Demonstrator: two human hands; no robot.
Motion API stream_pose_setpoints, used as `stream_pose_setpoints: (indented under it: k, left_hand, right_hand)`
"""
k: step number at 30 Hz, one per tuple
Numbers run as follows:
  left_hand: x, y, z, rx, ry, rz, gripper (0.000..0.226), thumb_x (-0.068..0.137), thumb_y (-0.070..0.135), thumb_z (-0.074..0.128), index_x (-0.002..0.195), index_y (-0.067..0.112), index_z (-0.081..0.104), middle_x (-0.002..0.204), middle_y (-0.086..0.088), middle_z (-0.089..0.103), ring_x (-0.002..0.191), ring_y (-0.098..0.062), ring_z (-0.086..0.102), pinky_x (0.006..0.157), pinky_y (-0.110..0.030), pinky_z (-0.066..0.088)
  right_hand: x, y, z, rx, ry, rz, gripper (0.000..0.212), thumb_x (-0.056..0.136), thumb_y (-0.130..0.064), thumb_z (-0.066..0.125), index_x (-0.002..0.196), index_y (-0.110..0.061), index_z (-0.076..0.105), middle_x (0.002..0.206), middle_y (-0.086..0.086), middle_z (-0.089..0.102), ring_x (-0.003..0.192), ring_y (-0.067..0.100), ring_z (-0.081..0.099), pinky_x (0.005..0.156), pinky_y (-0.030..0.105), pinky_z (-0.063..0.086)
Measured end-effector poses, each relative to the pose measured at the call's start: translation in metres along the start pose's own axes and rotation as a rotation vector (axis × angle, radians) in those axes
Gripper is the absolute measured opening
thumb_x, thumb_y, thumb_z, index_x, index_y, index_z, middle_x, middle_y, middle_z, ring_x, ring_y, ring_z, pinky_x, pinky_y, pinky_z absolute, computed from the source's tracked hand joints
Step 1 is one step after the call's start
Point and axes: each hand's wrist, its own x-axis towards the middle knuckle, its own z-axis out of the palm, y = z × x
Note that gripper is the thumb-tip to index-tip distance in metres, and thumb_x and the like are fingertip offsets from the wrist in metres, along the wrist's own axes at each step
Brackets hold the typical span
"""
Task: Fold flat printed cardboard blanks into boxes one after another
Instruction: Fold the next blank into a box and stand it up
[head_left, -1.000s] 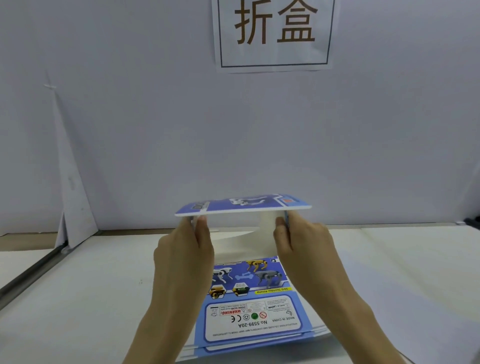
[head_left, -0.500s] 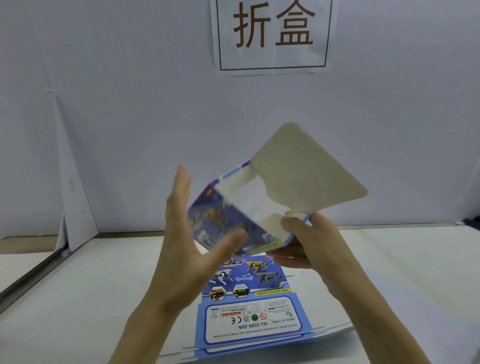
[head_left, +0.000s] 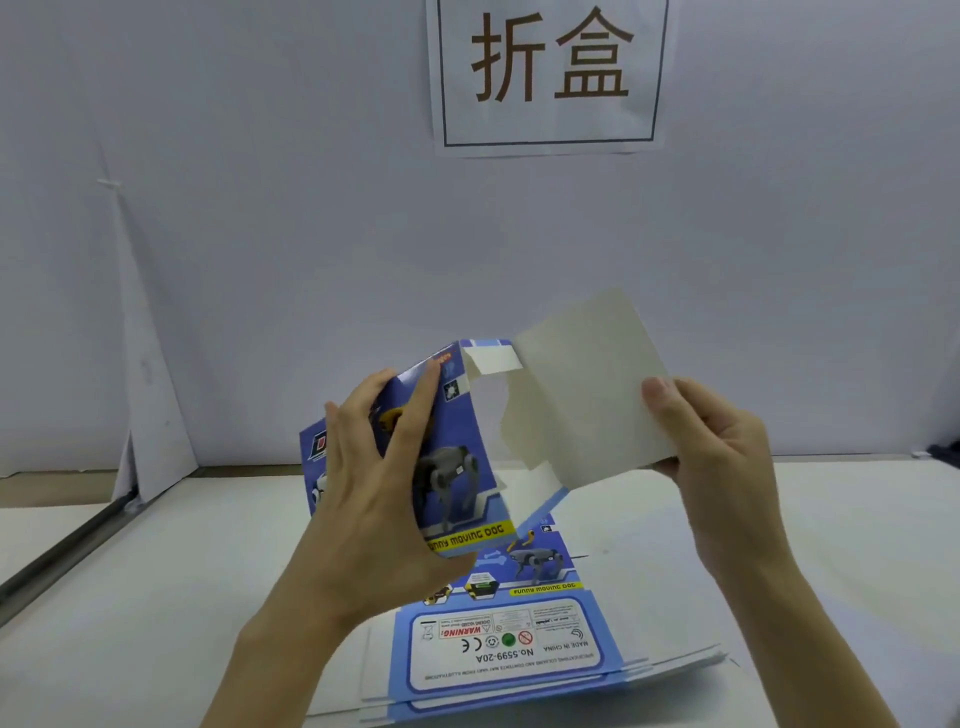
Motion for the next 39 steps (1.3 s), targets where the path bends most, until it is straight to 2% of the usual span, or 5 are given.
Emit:
stream_pose_setpoints:
  k: [7,14,22,33,39]
  left_hand:
    - [-0.002,0.013,0.01,-0.129,-0.012,0.146,0.127,0.055,0.064,0.077,0.152,0.036,0.001,0.15,-0.003,0.01,0.141,-0.022,0.022,0.098,-0.019,0.047]
    - [0.004,0.002,-0.011,-0.072,-0.014,0.124,0.125,0.055,0.065,0.077,0.149,0.043,-0.002,0.153,0.001,0.012,0.14,-0.021,0.024,0.102,-0.028,0.043]
    - [-0.001,0.018,0.002,-0.144,-0.075,0.1,0.124,0.057,0.062,0.079,0.15,0.039,0.0,0.151,-0.003,0.011,0.141,-0.031,0.022,0.101,-0.05,0.046]
    - [0.001,0.013,-0.005,0.155,-0.067,0.036,0.117,0.056,0.08,0.056,0.151,0.037,0.003,0.145,0.0,0.018,0.136,-0.015,0.019,0.113,-0.065,0.01]
    - [0.001,0.015,0.0,0.215,0.006,0.04,0.117,0.055,0.078,0.06,0.151,0.032,0.009,0.142,-0.002,0.02,0.134,-0.01,0.004,0.104,-0.07,0.02]
  right_hand:
    - [-0.014,0.035,0.016,0.749,-0.313,1.038,0.051,0.028,0.01,0.092,0.074,0.011,0.071,0.068,0.021,0.07,0.05,0.03,0.068,0.037,0.029,0.053]
    - [0.006,0.029,0.002,0.626,-0.08,0.748,0.029,0.073,-0.019,0.066,0.097,-0.004,0.067,0.078,0.01,0.073,0.054,0.015,0.068,0.041,0.021,0.052]
    - [-0.015,0.039,0.018,0.673,-0.293,1.03,0.06,0.028,0.0,0.095,0.083,0.005,0.073,0.077,0.022,0.07,0.052,0.024,0.068,0.036,0.022,0.05]
    - [-0.001,0.028,-0.003,-0.147,0.166,-0.18,0.036,0.092,-0.008,0.061,0.105,-0.04,0.067,0.086,-0.028,0.07,0.072,-0.006,0.061,0.057,0.015,0.052]
    - [-0.002,0.02,0.0,-0.06,0.117,-0.213,0.023,0.093,-0.025,0.058,0.105,-0.038,0.072,0.093,-0.021,0.072,0.078,-0.004,0.063,0.062,0.014,0.052]
